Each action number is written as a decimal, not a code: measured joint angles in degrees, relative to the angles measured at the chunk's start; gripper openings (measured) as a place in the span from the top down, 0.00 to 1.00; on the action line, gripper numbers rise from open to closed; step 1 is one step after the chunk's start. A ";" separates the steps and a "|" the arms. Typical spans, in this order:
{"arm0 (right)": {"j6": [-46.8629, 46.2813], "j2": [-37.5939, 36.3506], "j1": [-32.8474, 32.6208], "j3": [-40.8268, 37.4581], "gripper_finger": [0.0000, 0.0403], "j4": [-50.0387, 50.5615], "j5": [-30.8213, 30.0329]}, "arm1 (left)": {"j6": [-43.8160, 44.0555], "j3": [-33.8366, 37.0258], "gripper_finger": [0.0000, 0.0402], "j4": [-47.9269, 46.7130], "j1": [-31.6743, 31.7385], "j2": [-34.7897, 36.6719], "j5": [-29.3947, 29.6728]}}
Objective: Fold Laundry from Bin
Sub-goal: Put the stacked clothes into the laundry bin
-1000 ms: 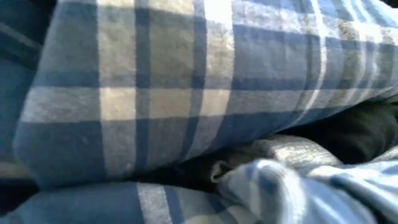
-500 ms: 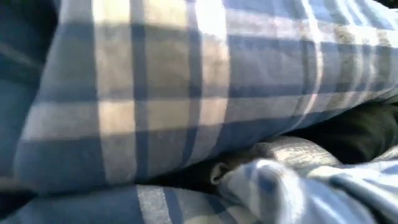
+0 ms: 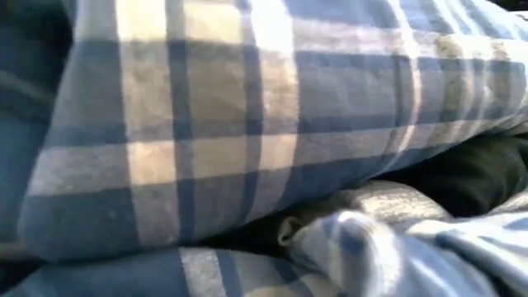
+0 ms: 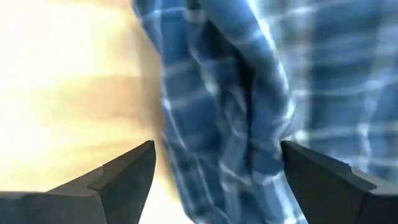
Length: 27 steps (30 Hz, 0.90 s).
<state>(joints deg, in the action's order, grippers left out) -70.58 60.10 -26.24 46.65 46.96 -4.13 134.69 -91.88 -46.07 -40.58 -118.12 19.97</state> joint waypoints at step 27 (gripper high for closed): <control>-5.43 3.94 0.02 -23.63 0.18 -32.68 2.94 | -7.32 8.31 0.53 23.98 6.44 -8.07 13.17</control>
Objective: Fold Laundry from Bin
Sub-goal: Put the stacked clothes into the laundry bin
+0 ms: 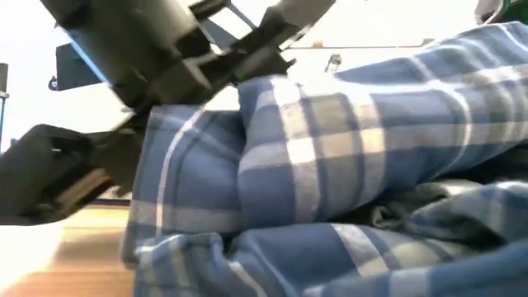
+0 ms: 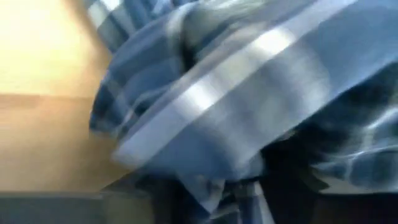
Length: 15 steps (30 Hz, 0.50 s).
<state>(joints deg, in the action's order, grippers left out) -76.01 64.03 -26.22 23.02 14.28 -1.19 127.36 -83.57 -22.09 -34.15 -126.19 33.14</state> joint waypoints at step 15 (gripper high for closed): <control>1.35 20.95 -0.17 13.90 0.84 -6.14 5.36 | -8.49 -8.81 0.97 -19.04 4.31 2.01 -9.07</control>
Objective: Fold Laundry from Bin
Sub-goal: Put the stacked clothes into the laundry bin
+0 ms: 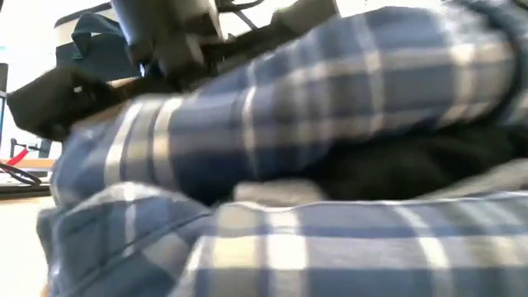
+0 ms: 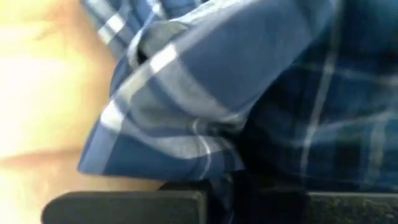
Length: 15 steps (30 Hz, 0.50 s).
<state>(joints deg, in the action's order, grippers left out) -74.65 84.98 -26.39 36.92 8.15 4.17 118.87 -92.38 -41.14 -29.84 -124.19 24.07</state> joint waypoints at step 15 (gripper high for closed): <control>14.16 -1.57 4.27 36.65 0.84 48.65 -0.88 | -9.69 -0.48 0.99 0.12 -2.04 16.22 5.19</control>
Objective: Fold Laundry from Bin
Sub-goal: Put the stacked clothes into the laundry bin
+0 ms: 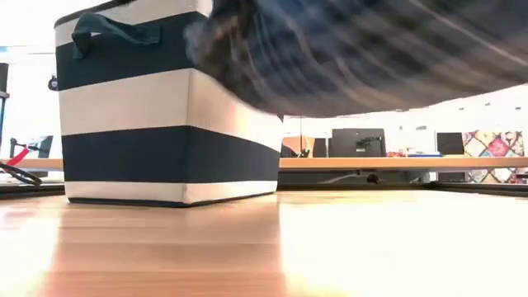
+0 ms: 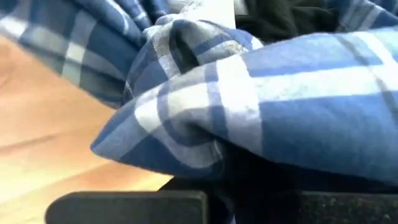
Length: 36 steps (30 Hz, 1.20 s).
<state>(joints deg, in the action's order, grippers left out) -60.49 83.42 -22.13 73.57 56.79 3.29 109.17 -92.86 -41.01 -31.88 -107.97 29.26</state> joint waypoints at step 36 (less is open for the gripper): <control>33.64 21.78 31.23 61.28 0.84 2.88 4.79 | -9.78 -33.11 1.00 -48.98 4.82 17.61 18.43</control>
<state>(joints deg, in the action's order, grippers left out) -26.85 105.19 9.10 134.85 59.67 8.08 99.39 -125.97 -90.00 -27.06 -90.35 47.69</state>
